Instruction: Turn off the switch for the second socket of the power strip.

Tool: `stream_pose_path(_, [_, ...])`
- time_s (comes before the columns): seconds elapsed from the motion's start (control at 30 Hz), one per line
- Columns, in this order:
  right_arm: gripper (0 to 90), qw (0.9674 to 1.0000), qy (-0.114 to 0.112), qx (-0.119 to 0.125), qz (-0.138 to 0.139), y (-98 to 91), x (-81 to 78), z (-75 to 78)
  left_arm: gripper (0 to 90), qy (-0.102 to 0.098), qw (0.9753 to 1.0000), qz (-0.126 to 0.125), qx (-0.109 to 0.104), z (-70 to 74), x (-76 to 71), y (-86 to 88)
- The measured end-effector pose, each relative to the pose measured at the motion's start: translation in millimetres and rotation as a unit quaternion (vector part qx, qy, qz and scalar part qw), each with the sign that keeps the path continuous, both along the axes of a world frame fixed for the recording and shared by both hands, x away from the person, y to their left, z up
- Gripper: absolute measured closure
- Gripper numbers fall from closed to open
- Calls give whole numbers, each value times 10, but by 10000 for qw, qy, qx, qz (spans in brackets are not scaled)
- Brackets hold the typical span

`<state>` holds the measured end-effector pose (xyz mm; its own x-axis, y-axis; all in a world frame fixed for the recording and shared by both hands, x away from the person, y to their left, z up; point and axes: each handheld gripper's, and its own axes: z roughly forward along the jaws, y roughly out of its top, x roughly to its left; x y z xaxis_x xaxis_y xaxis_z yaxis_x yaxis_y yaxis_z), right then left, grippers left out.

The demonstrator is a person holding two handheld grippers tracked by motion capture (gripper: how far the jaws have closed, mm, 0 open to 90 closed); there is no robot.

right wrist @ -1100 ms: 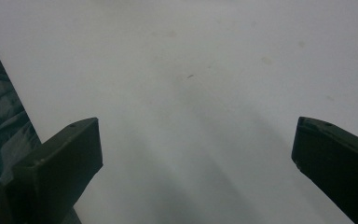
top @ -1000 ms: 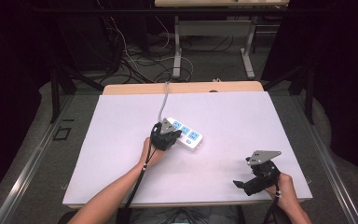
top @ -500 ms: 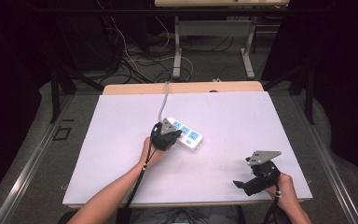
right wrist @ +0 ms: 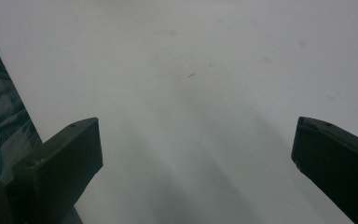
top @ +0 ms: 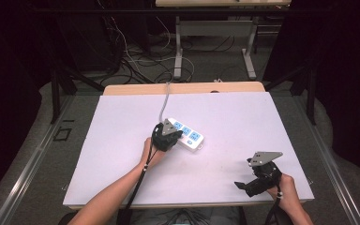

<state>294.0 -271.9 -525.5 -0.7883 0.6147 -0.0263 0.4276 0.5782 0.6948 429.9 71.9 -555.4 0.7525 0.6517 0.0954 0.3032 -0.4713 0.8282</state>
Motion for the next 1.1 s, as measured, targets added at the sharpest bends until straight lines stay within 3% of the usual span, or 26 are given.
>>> stream_pose_path(0.1, [11,10000,58,-44,32,-3,-2,7,900,2,10000,11,24,1,-1,-8])
stream_pose_path(0.2, [11,10000,-23,-43,31,3,3,-1,900,28,10000,-9,53,17,12,-2])
stream_pose_path(0.27, [11,10000,12,-74,51,-6,2,7,900,28,10000,54,-47,25,4,-3])
stream_pose_path(0.37, [11,10000,-53,47,4,8,5,-18,900,130,9999,28,-48,46,17,2])
stream_pose_path(0.43, [11,10000,-36,5,9,7,4,-12,900,149,9999,37,-56,46,16,2])
stream_pose_path(1.1, [13,10000,-11,-4,44,6,-1,-8,900,142,9999,27,-9,63,18,5])
